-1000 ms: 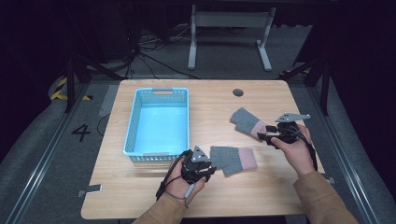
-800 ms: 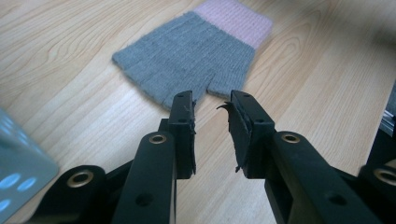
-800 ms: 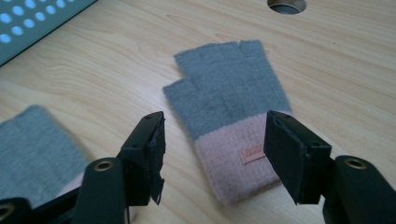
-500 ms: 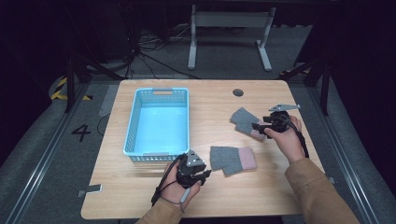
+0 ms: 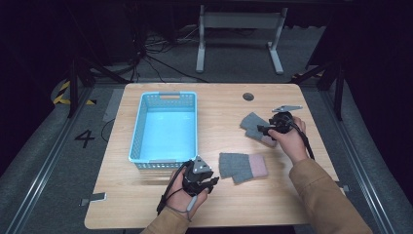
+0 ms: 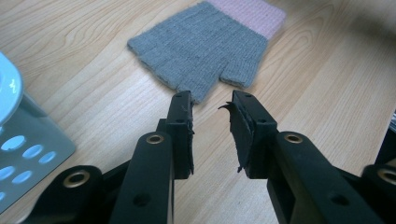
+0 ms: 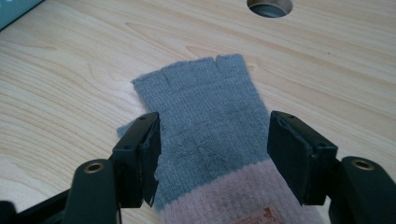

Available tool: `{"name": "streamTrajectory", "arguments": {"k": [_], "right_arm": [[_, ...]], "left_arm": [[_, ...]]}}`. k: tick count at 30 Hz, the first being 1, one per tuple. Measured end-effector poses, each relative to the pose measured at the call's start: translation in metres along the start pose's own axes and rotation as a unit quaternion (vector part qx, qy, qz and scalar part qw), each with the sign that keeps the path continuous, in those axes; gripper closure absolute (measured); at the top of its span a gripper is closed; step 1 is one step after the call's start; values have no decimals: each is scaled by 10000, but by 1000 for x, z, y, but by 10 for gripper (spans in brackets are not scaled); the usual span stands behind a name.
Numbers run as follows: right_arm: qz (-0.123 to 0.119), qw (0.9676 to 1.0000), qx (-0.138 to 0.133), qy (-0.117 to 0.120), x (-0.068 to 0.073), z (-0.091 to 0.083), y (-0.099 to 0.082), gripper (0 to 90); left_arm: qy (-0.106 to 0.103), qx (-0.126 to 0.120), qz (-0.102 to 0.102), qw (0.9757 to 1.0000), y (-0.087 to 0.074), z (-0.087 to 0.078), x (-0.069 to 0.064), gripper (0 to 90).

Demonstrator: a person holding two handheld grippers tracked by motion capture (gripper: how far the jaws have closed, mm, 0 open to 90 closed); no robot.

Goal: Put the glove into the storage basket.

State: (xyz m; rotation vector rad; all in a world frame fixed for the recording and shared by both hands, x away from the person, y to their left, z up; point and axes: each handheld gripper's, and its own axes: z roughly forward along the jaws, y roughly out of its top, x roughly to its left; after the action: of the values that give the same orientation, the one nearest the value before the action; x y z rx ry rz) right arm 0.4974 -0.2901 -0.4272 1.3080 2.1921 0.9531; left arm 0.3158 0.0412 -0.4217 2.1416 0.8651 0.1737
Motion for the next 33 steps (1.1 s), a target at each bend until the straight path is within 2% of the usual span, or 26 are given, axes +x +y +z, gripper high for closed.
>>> {"name": "streamTrajectory", "arguments": {"k": [12,17,18,19,20,21,23,26,27,31,33], "right_arm": [[32,9994,313,-132,-3,16,-6,352],[-130,9987,402,-288,0,20,-7,379],[-333,9974,499,-392,3,22,-6,395],[-333,9974,499,-392,3,22,-6,395],[-358,9970,562,-393,5,24,-5,452],[-358,9970,562,-393,5,24,-5,452],[-250,9973,623,-310,7,24,-4,516],[-299,9968,694,-276,10,23,-3,623],[-393,9963,734,-233,13,23,-2,718],[-479,9957,758,-216,16,22,-1,769],[-431,9963,724,-184,15,22,-2,779]], "left_arm": [[3,23,29,10000,1,2,0,688],[-9,35,4,10000,1,2,2,679],[-11,60,6,10000,1,2,2,679],[-11,60,6,10000,1,2,2,679],[0,49,5,10000,1,3,1,679],[-7,60,22,10000,1,3,1,679],[-12,66,29,10000,1,4,1,679],[-21,74,40,10000,1,4,1,680],[-24,75,39,10000,1,4,1,682],[-37,64,31,10000,1,4,1,685],[-42,60,30,10000,1,4,1,687]]}}
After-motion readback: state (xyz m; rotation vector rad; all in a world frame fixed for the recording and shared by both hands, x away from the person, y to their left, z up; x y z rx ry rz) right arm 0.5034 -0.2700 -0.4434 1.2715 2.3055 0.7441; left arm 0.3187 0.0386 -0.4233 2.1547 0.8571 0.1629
